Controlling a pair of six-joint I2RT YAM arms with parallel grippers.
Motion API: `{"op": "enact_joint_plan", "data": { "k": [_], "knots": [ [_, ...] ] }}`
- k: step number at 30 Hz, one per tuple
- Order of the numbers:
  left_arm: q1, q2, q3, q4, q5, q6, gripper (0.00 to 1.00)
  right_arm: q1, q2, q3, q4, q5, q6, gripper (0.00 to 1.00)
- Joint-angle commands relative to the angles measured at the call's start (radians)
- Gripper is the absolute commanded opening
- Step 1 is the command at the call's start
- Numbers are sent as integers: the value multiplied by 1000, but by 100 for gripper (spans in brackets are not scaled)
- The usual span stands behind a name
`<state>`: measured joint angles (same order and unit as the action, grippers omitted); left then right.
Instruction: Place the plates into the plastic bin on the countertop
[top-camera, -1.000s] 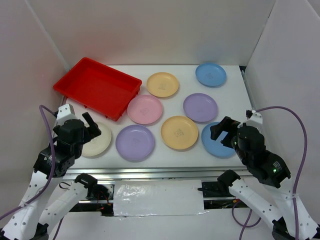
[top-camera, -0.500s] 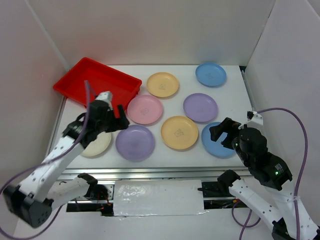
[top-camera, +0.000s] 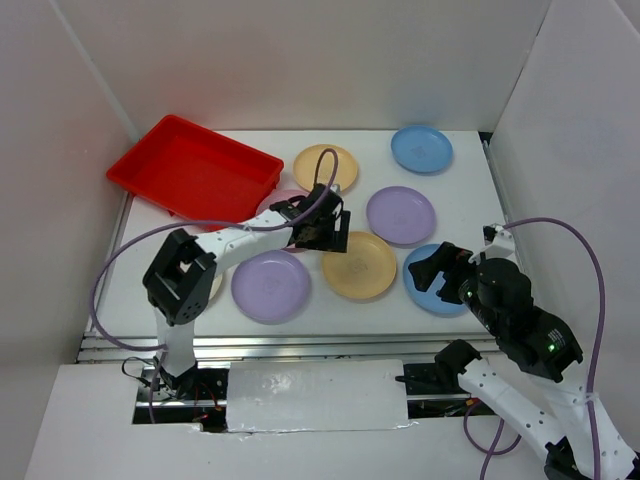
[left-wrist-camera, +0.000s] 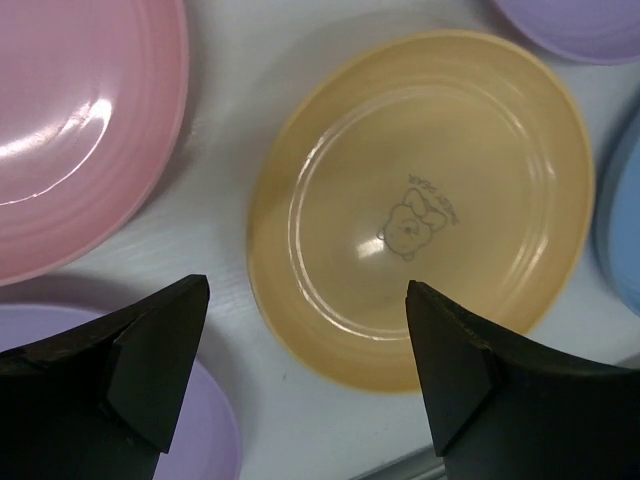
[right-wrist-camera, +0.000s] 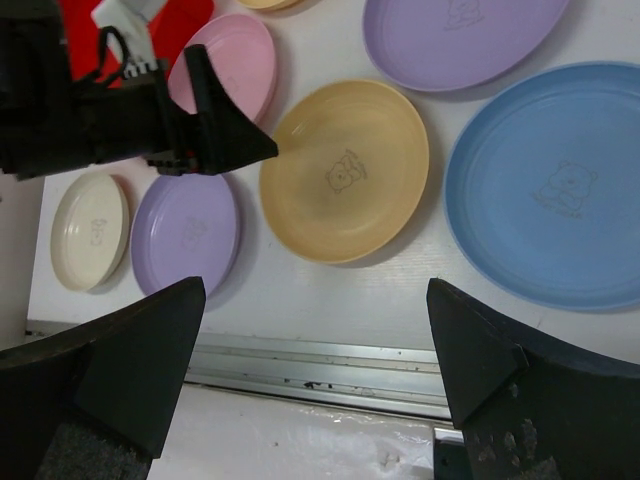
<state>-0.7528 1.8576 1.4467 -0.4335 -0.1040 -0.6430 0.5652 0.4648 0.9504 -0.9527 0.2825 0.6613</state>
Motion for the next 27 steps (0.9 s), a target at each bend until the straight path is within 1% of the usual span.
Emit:
{"op": "enact_joint_plan", "data": {
  "k": [1, 2, 3, 7, 11, 14, 16, 17, 19, 20, 23, 24, 25, 26, 27],
  "knots": [
    [-17, 77, 69, -25, -45, -43, 92, 10, -12, -2, 19, -23, 1, 100],
    [-20, 100, 99, -45, -59, -50, 89, 10, -9, -2, 17, -25, 0, 100],
    [-25, 130, 106, -63, -69, -63, 88, 12, -6, 2, 15, -29, 0, 100],
    [-37, 163, 95, -70, -115, -81, 86, 12, 5, -1, 20, -37, -5, 100],
    [-37, 187, 83, -74, -138, -92, 74, 15, -2, -12, 31, -40, -2, 100],
    [-40, 199, 57, -57, -132, -96, 69, 15, -3, -16, 34, -45, 0, 100],
    [-43, 199, 35, -41, -122, -98, 61, 16, 0, -15, 34, -46, 1, 100],
    [-51, 193, 27, -37, -125, -106, 53, 16, 1, -12, 34, -46, 1, 100],
    [-57, 184, 4, -30, -137, -112, 45, 16, 2, -10, 32, -48, 1, 100],
    [-59, 175, -5, -24, -138, -116, 43, 16, 5, -10, 32, -49, 1, 100],
    [-53, 172, -32, -5, -128, -116, 43, 18, -3, -10, 31, -52, 6, 100],
    [-51, 173, -38, -4, -125, -118, 42, 19, -6, -10, 29, -52, 6, 100],
    [-51, 173, -39, -4, -123, -119, 24, 18, -5, -10, 31, -52, 6, 100],
    [-52, 172, -39, -16, -126, -125, 16, 18, -11, -9, 29, -51, 8, 100],
    [-56, 166, -40, -22, -143, -130, 11, 18, -11, -7, 28, -51, 6, 100]
  ]
}}
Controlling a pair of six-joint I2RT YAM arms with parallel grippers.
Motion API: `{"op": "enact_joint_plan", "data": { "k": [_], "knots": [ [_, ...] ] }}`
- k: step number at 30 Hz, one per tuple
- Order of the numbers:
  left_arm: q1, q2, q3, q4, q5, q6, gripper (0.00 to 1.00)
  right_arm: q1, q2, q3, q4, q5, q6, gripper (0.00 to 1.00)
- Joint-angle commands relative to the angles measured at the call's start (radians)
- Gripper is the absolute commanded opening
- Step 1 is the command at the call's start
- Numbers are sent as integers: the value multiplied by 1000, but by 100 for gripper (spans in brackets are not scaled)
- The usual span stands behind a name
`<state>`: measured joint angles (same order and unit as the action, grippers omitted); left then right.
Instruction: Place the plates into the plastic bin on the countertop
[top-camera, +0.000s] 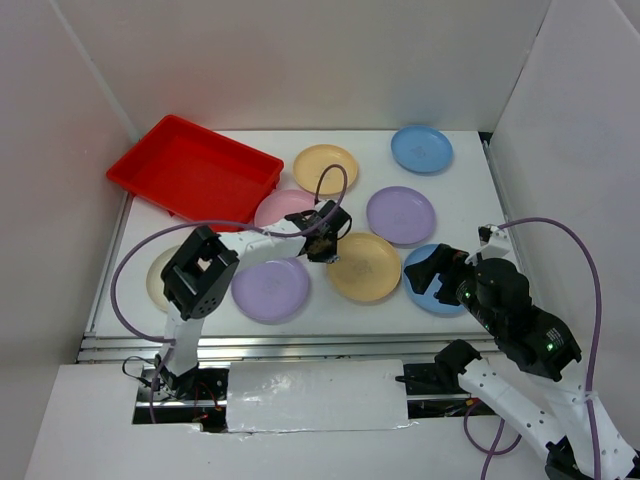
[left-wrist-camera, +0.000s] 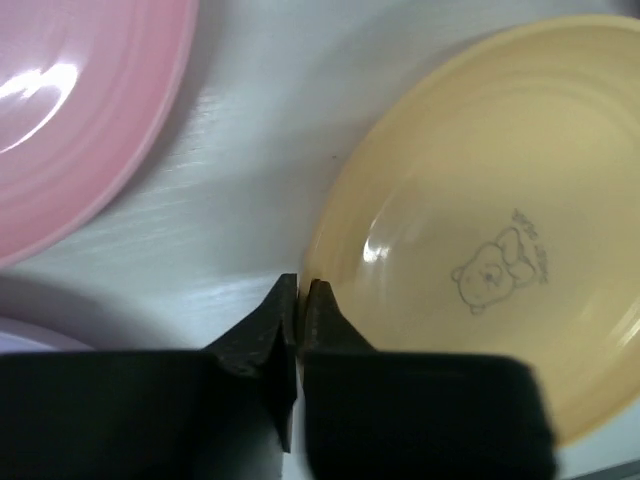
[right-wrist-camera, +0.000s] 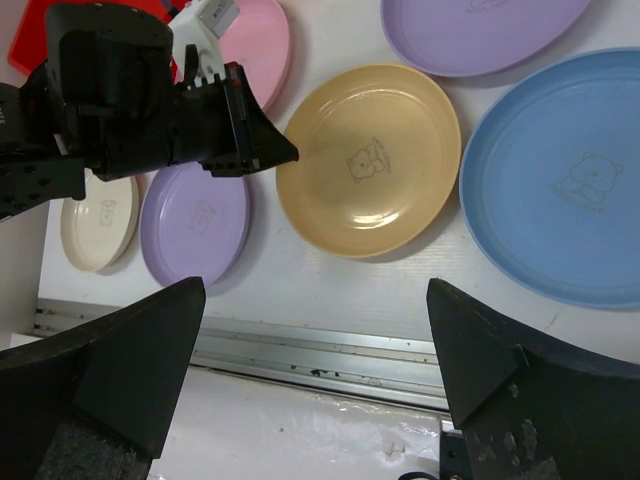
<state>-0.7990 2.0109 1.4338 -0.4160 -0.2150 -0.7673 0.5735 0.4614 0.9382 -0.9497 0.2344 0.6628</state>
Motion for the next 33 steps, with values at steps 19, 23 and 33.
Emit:
{"op": "enact_joint_plan", "data": {
  "k": [19, 23, 33],
  "knots": [
    [226, -576, -84, -150, -183, -83, 0, 14, 13, 22, 37, 19, -11, 100],
    [452, -571, -20, -155, -185, -104, 0, 15, 20, 10, 74, 6, -25, 100],
    [900, -57, 362, -124, 54, -138, 0, 14, 75, -4, 124, -32, -81, 100]
  ]
}}
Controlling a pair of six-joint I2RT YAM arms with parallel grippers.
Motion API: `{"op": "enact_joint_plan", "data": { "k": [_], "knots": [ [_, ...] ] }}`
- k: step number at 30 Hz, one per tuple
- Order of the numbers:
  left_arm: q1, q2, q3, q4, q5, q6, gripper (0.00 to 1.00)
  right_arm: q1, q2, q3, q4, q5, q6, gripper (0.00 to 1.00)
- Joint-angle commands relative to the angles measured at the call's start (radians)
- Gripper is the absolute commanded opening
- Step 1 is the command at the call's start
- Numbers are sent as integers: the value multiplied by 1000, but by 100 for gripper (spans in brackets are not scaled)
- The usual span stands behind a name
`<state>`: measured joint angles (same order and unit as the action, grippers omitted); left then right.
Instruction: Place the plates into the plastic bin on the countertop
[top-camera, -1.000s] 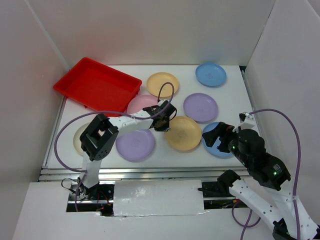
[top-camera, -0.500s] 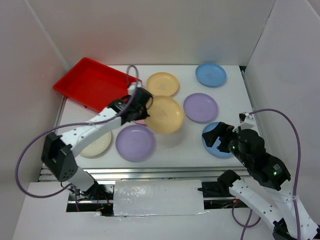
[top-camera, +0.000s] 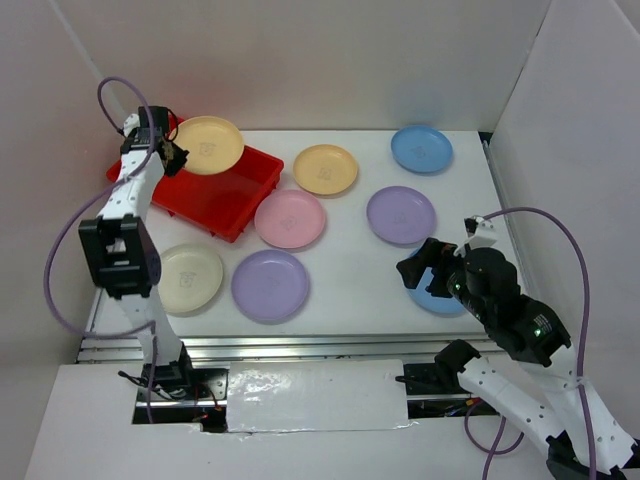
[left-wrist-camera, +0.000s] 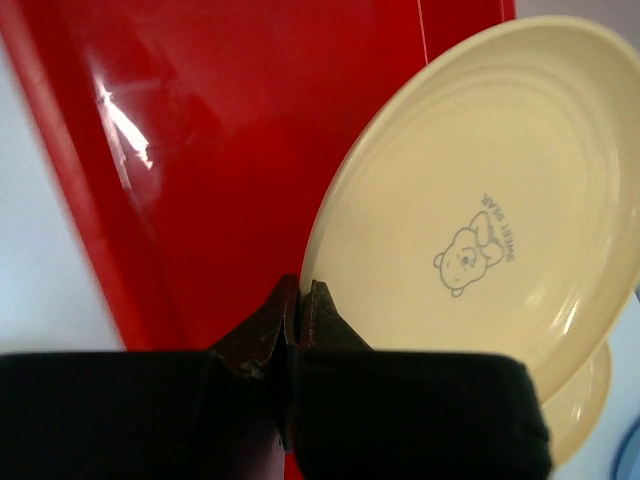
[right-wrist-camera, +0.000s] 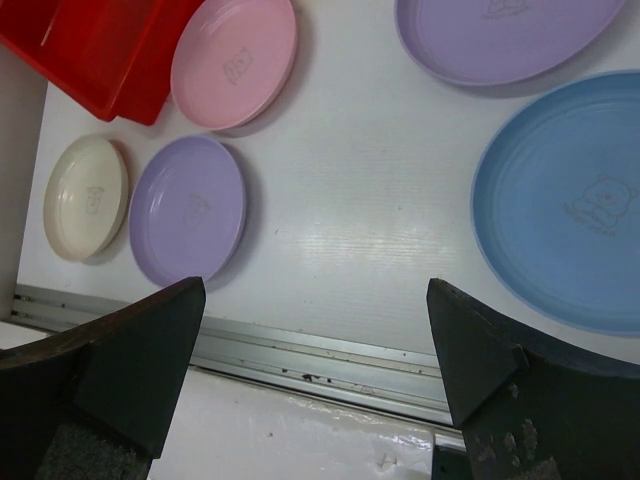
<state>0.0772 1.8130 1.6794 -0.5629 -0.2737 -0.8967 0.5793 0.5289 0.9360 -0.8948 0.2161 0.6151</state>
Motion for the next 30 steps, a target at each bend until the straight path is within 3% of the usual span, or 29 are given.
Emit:
{"op": "enact_joint_plan", "data": {
  "k": [1, 3, 6, 11, 15, 20, 24, 26, 27, 30],
  "knots": [
    [32, 199, 247, -6, 113, -4, 0, 8, 8, -2, 73, -17, -35, 100],
    [38, 351, 416, -112, 91, -1, 0, 7, 11, 0, 86, -27, -43, 100],
    [44, 454, 479, -176, 76, -16, 0, 7, 19, 0, 97, -40, -51, 100],
    [35, 416, 343, -112, 33, -61, 0, 5, 34, -11, 112, -41, -55, 100],
    [29, 395, 289, -184, -27, -100, 0, 8, 36, -28, 126, -52, -49, 100],
    [18, 227, 50, -94, -99, -192, 0, 8, 31, -40, 135, -64, -34, 100],
    [21, 189, 5, -55, -105, -202, 0, 10, 22, -45, 129, -69, -28, 100],
    [27, 212, 41, -48, -58, -171, 14, 13, 16, -45, 126, -64, -26, 100],
    [33, 257, 66, -81, -33, -145, 42, 14, 11, -43, 125, -69, -25, 100],
    [18, 307, 176, -159, 5, -113, 99, 14, 10, -42, 126, -73, -21, 100]
  ]
}}
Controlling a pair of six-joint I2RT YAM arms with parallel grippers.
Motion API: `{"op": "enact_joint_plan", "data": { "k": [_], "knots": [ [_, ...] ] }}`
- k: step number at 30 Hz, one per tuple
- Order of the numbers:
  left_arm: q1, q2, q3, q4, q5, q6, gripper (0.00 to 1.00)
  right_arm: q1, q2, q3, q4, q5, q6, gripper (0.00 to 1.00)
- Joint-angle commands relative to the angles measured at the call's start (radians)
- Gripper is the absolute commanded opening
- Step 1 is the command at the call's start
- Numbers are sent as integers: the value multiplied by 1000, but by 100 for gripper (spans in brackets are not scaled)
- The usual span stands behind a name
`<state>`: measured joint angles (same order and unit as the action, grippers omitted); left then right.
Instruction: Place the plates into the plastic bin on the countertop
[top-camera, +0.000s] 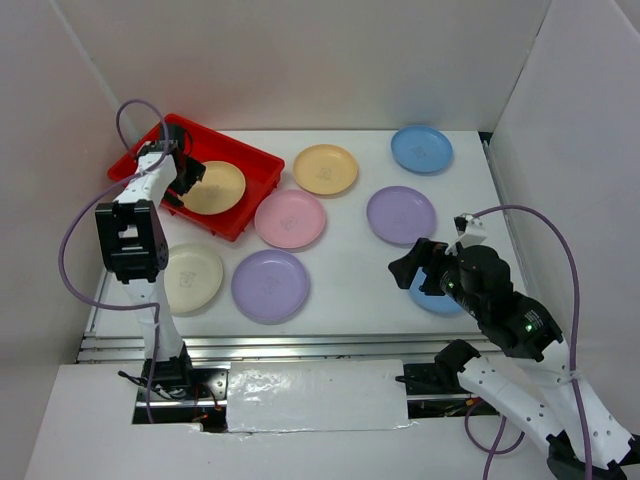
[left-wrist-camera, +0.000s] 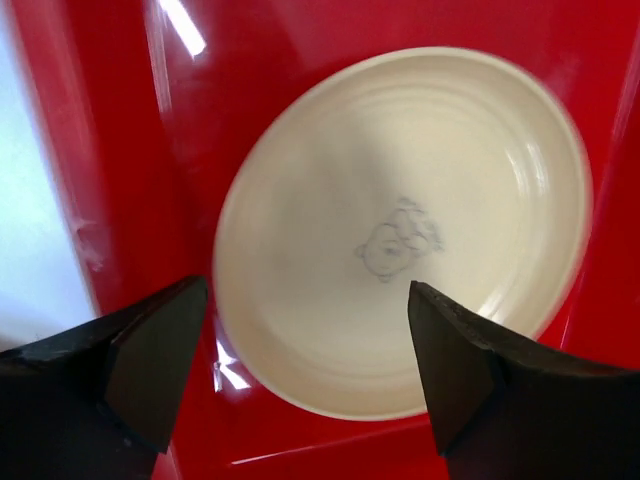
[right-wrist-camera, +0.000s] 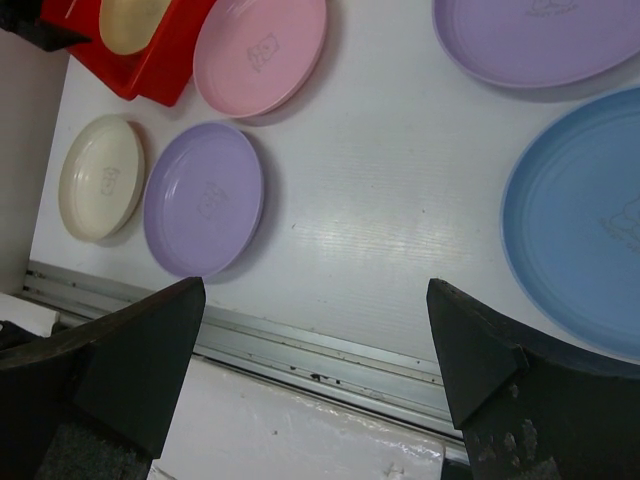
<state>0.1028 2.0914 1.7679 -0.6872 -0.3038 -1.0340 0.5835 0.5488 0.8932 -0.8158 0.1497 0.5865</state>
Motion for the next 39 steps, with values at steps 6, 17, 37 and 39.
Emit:
{"op": "enact_joint_plan", "data": {
  "k": [6, 17, 37, 39],
  "knots": [
    [-122, -212, 50, 4, -55, 164, 99, 13, -3, -10, 52, -12, 12, 100],
    [-572, -603, -484, 94, 8, 368, 99, 32, 59, -142, 190, -94, 42, 100],
    [-861, -1119, -1174, -29, -308, -425, 99, 99, 26, -166, 208, -145, 44, 100],
    [-830, -1110, -1188, 1, -299, -394, 99, 107, 22, -152, 195, -136, 45, 100]
  ]
}}
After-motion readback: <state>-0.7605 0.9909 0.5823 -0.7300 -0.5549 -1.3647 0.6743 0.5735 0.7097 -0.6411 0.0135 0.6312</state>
